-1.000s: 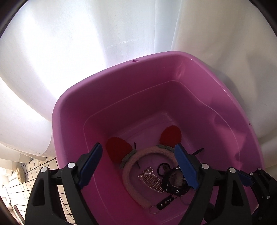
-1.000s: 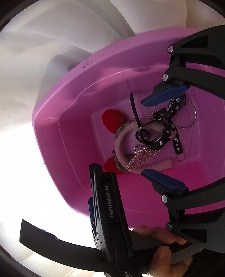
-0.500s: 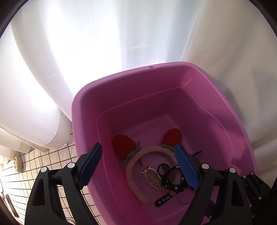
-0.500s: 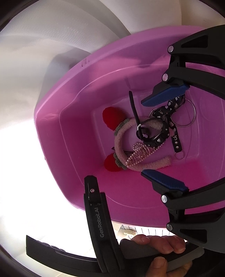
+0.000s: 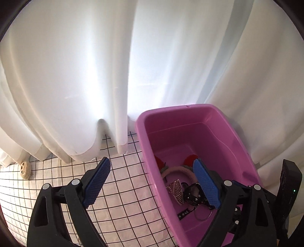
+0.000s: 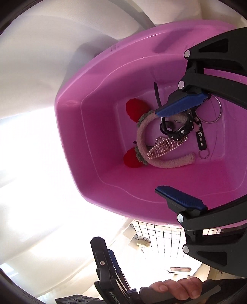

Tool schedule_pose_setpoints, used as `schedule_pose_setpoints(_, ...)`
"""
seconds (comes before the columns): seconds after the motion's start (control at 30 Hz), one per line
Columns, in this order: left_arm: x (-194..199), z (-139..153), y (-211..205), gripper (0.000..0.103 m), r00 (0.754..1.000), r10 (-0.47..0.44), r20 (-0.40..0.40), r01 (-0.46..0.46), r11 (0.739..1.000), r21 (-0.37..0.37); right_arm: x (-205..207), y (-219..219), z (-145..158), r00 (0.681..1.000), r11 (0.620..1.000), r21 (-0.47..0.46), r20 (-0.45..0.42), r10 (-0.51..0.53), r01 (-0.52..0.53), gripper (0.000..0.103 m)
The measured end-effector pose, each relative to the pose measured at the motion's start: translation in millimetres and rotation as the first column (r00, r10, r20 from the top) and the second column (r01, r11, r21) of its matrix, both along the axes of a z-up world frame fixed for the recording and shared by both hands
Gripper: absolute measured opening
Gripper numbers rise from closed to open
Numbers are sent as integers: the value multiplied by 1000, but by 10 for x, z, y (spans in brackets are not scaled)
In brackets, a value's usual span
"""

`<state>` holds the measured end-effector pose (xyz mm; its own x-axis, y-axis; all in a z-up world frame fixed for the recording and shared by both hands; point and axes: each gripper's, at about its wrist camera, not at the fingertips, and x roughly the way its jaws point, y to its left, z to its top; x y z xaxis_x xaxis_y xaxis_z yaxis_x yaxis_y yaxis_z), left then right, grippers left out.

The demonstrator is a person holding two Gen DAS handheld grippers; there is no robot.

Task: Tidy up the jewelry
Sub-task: 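Move the left tool to the plush sloth toy while the right tool approaches the silver bangle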

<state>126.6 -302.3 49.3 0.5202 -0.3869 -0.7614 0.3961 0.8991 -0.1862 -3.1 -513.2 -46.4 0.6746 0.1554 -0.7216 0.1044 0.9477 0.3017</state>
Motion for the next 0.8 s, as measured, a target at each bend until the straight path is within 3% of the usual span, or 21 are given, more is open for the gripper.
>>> schedule_pose_setpoints(0.27, -112, 219, 1496, 93, 986, 157, 56, -156, 988, -16, -194, 662, 485, 985, 997, -72, 164, 46, -34, 72)
schedule_pose_setpoints(0.43, -235, 49, 2465, 94, 967, 240, 81, -241, 971, 1, -338, 1324, 704, 966, 996, -83, 254, 48, -28, 76)
schedule_pose_setpoints(0.63, -253, -261, 3481, 95, 966, 242, 95, -246, 969, 28, -399, 2214, 578, 967, 1000, -11, 254, -7, 11, 76)
schedule_pose_setpoints(0.8, -75, -566, 4003, 95, 980, 188, 57, -191, 980, 57, -443, 2924, 306, 973, 996, -54, 224, -52, 66, 76)
